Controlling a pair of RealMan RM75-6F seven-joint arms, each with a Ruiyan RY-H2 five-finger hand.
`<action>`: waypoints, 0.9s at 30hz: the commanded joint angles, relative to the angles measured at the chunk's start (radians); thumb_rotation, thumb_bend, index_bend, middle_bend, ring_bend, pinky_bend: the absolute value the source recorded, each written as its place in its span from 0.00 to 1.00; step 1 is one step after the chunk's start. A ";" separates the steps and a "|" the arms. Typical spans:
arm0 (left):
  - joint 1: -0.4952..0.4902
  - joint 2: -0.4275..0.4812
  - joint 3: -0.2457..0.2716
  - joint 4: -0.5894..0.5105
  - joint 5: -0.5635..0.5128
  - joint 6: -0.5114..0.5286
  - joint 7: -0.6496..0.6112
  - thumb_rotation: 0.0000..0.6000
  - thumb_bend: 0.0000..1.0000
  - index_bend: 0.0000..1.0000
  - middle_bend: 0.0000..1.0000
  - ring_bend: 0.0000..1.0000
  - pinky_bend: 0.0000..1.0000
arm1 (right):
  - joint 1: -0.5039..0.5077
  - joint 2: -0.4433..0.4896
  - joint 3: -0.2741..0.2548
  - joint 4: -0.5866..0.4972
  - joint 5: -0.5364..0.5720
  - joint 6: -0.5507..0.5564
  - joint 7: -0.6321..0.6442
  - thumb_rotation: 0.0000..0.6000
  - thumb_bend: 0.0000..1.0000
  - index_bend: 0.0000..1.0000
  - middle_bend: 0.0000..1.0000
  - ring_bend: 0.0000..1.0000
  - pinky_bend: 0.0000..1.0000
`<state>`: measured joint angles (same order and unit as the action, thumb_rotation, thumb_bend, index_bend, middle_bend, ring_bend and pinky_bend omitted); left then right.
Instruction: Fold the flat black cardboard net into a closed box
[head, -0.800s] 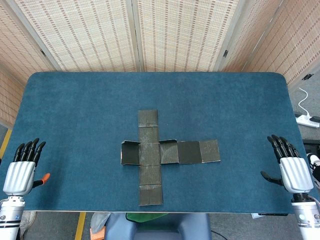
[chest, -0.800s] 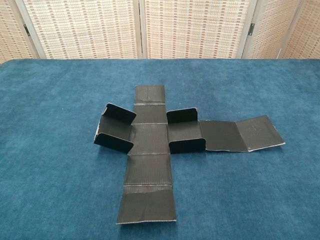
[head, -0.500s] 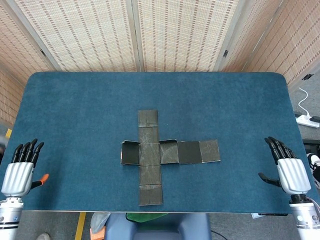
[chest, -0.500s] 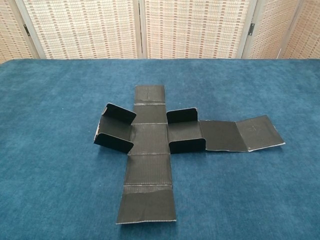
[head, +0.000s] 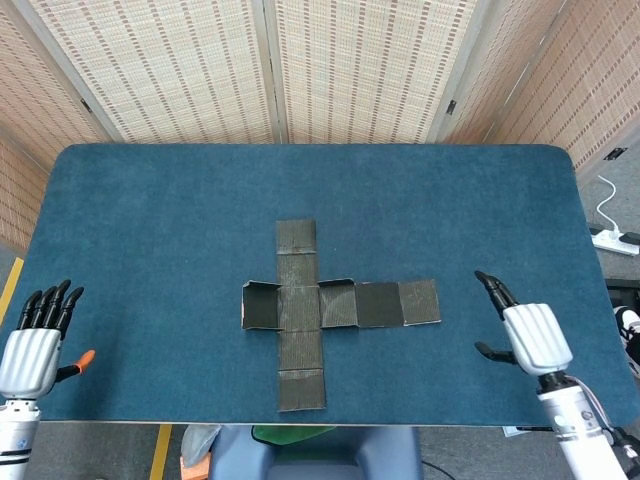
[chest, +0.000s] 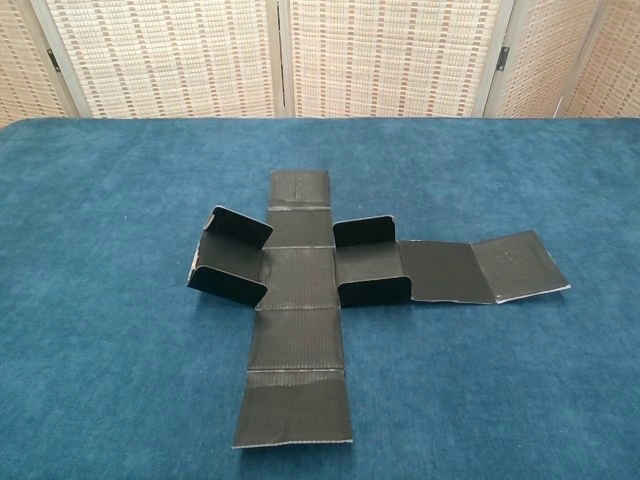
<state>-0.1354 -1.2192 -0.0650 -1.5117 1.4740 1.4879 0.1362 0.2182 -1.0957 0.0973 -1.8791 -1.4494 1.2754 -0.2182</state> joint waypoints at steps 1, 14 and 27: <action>0.002 -0.001 0.004 0.009 0.003 -0.001 -0.009 1.00 0.20 0.00 0.00 0.00 0.04 | 0.103 -0.065 0.041 -0.054 0.142 -0.133 -0.124 1.00 0.09 0.00 0.16 0.76 0.97; -0.008 -0.016 0.008 0.060 -0.006 -0.039 -0.048 1.00 0.20 0.00 0.00 0.00 0.04 | 0.316 -0.324 0.101 0.016 0.601 -0.231 -0.379 1.00 0.11 0.00 0.10 0.79 0.99; -0.012 -0.026 0.015 0.102 -0.017 -0.068 -0.085 1.00 0.20 0.00 0.00 0.00 0.04 | 0.503 -0.461 0.123 0.146 0.899 -0.224 -0.551 1.00 0.17 0.00 0.02 0.78 0.99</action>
<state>-0.1475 -1.2443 -0.0505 -1.4117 1.4588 1.4210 0.0531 0.7062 -1.5376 0.2151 -1.7541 -0.5728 1.0519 -0.7555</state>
